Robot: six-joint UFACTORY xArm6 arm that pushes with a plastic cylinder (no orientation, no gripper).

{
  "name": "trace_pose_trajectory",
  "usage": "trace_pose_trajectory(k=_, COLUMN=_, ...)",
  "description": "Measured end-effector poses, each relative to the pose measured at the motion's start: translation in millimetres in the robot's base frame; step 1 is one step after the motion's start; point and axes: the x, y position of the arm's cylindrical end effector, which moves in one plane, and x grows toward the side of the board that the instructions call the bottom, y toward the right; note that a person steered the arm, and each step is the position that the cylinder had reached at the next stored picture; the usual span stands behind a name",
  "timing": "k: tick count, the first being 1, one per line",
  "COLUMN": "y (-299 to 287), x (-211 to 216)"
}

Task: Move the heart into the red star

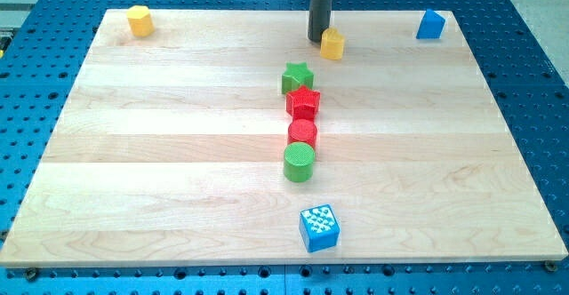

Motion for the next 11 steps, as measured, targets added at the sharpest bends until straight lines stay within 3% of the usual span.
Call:
trace_pose_trajectory(k=2, y=-21, x=1)
trace_pose_trajectory(k=4, y=35, x=-8)
trace_pose_trajectory(k=7, y=23, x=14)
trace_pose_trajectory(k=9, y=16, x=92)
trace_pose_trajectory(k=11, y=19, x=104)
